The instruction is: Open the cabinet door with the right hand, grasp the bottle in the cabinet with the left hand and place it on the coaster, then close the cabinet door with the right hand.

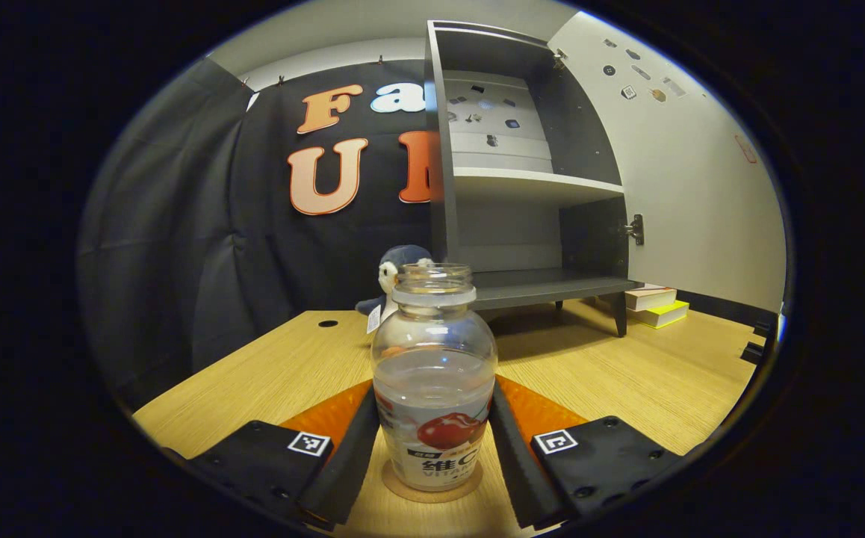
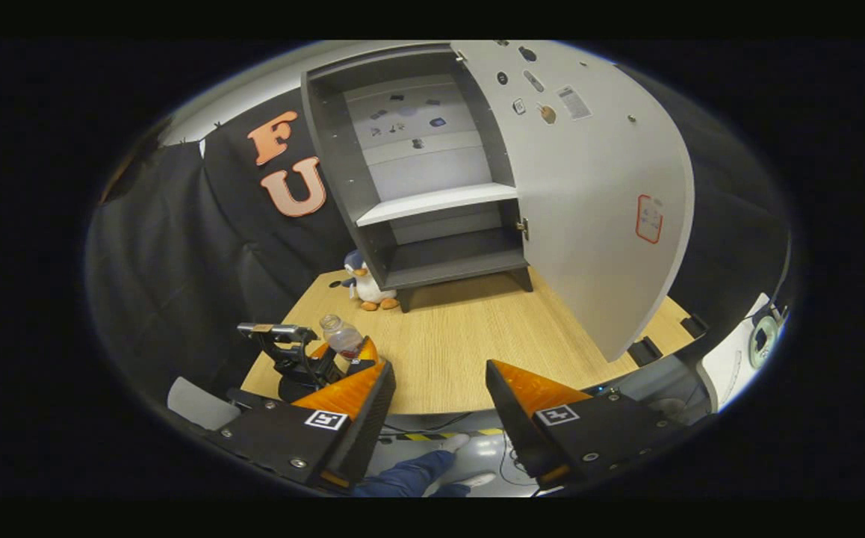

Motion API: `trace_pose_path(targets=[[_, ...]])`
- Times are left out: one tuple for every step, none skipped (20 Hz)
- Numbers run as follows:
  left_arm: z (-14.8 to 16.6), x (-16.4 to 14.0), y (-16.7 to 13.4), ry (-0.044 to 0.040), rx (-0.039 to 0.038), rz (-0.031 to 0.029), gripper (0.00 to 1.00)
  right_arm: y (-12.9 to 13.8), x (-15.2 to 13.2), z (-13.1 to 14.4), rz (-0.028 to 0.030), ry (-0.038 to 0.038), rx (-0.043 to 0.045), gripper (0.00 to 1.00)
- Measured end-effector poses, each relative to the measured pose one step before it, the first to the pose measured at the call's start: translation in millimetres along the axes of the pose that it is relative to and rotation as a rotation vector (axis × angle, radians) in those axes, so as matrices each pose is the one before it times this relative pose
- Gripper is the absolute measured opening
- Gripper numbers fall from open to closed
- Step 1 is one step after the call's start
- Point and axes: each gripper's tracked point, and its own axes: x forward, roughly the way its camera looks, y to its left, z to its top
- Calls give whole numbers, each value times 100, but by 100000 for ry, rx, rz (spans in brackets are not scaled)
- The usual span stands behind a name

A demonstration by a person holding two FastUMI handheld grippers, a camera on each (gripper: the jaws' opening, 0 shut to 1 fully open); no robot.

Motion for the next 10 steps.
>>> trace_pose_path(targets=[[-136, -40, 92, 296, 651, 724, 84, -101, 1, 15, 45, 29, 184, 77], [219, -100, 405, -206, 1272, 1962, 87, -48, -102, -36, 218, -58, 116, 77], [341, -207, 303, -788, 706, 1566, 87, -14, 13, -21, 191, 123, 83, 77], [329, -97, 60, -1049, -389, 282, 88, -51, -24, -48, 175, -15, 178, 77], [289, -34, -65, -278, -540, -161, 89, 58, -15, -26, 379, 171, 261, 77], [69, 53, -21, 437, -411, 172, 89, 39, -121, -95, 421, 40, 117, 77], [80, -92, 103, 364, -407, 489, 89, 1, 26, -6, 286, 86, 114, 77], [91, -78, 223, 562, -246, 988, 91, 85, -225, 161, 422, -476, 117, 77], [-36, -233, 20, 889, -656, -248, 93, 36, -172, 166, 314, -586, -153, 77], [150, -110, 91, 664, -540, 649, 96, -41, -184, 91, 21, -334, -278, 77]])
